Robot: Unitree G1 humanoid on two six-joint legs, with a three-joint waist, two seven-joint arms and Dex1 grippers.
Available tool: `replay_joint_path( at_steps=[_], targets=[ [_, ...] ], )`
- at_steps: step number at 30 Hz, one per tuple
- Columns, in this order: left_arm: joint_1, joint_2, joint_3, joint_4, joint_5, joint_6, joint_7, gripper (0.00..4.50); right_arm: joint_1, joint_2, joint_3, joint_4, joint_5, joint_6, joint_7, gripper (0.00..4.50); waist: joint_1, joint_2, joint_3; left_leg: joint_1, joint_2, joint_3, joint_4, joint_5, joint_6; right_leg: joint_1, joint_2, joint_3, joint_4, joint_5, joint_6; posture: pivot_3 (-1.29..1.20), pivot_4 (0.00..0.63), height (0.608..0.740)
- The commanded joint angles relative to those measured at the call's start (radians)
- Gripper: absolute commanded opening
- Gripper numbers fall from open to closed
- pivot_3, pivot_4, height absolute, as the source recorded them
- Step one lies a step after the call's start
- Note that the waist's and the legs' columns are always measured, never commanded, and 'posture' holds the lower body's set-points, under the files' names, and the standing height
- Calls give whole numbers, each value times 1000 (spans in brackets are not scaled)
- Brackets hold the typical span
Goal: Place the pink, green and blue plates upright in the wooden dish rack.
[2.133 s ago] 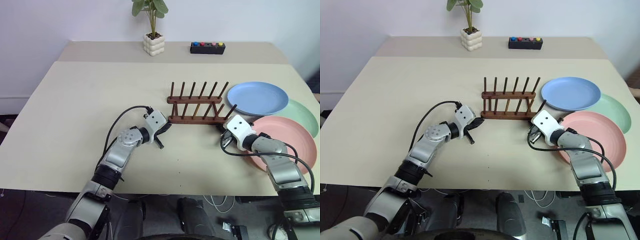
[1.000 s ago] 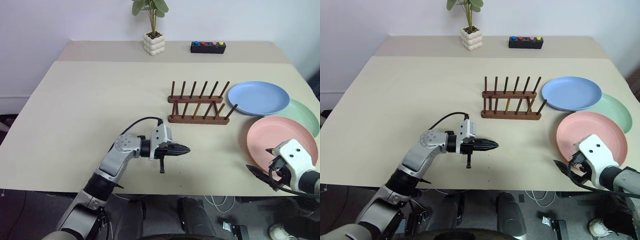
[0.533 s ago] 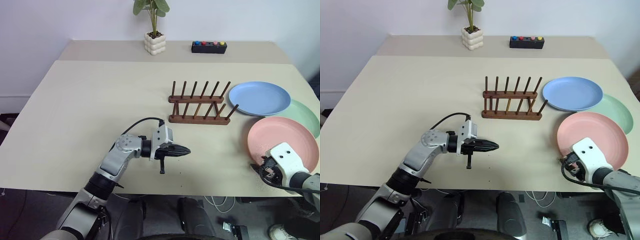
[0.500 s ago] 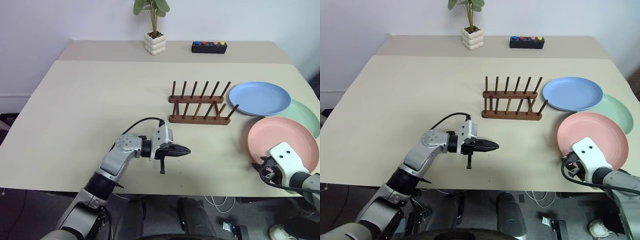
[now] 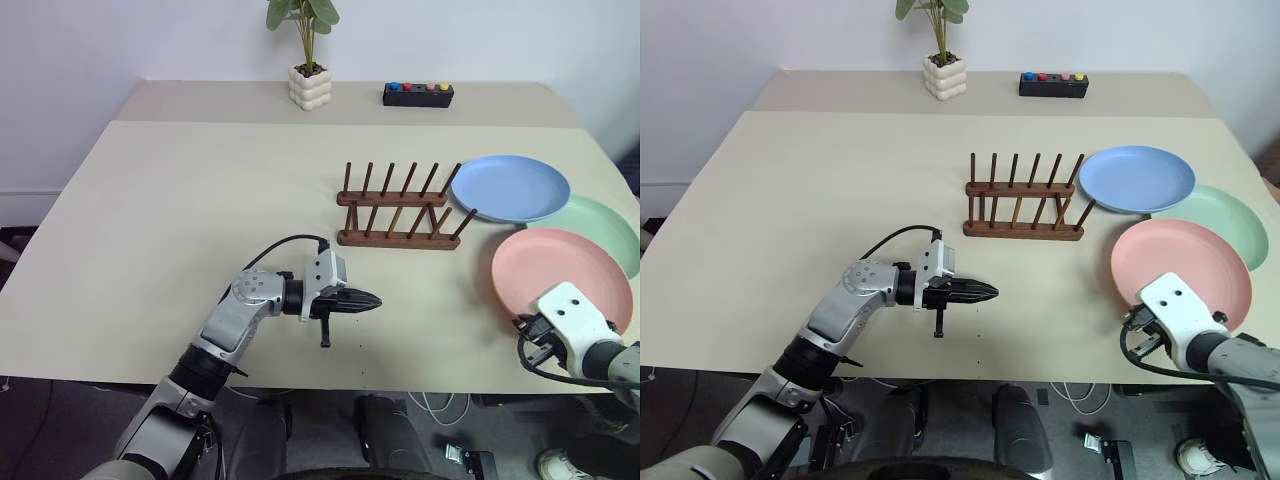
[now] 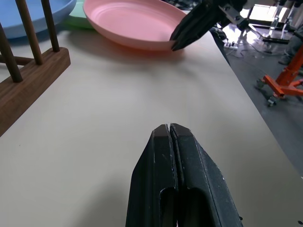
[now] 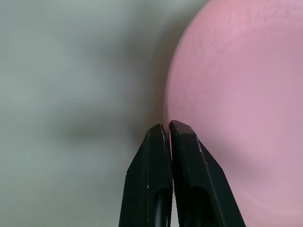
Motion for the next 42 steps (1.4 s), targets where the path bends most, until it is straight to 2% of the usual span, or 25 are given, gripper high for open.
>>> replay_joint_path(
  at_steps=[1,7,10,14,17,21,27,33,37,42],
  targets=[
    [-6,-4,13,-18,-13,-27,-3,0,-15,-60,-121,-88,0,5,48,37,0,0,0,0,0,0,0,0,0,0,0,0,0,0,0,0,150,730],
    [-15,-3,18,-1,-9,-40,-5,0,-122,-140,-252,-67,-20,6,75,37,0,0,0,0,0,0,0,0,0,0,0,0,0,0,0,0,150,730],
    [-23,-6,29,14,-7,-55,5,0,-384,-113,-248,59,38,-140,1,37,-8,-2,1,0,0,0,0,0,0,-1,0,0,0,0,0,0,150,730],
    [-28,-6,31,25,-2,-65,11,0,-563,-97,-135,162,18,-299,-27,37,-2,-2,1,-1,0,0,-1,0,0,-2,0,0,0,1,0,0,150,730],
    [-25,-5,32,20,4,-70,22,0,-724,-51,-44,201,112,-296,-15,37,-6,-1,1,-1,0,0,-2,0,0,-3,0,0,0,1,0,0,150,730],
    [-11,2,40,3,8,-68,40,0,-845,1,-21,251,256,-261,22,37,-3,-1,1,-2,0,0,-2,0,0,-3,0,0,1,1,1,0,150,730],
    [7,20,62,-23,-2,-61,68,0,-908,93,-82,280,624,-117,76,37,-1,-1,1,-2,0,-1,-2,0,0,-3,0,0,2,1,1,0,150,730],
    [18,37,102,-58,-28,-52,91,0,-893,100,-111,385,868,-8,129,37,-2,-1,1,-2,0,0,-2,0,0,-3,0,0,2,1,1,0,150,730],
    [27,51,128,-87,-38,-42,108,0,-916,91,-107,517,943,23,176,37,-3,-1,1,-2,0,0,-1,0,0,-3,0,0,2,1,1,0,150,730],
    [46,63,133,-108,-36,-31,116,0,-927,72,-55,628,906,14,231,37,-4,0,1,-1,0,0,-2,0,0,-3,0,0,2,1,1,0,150,730]
  ],
)
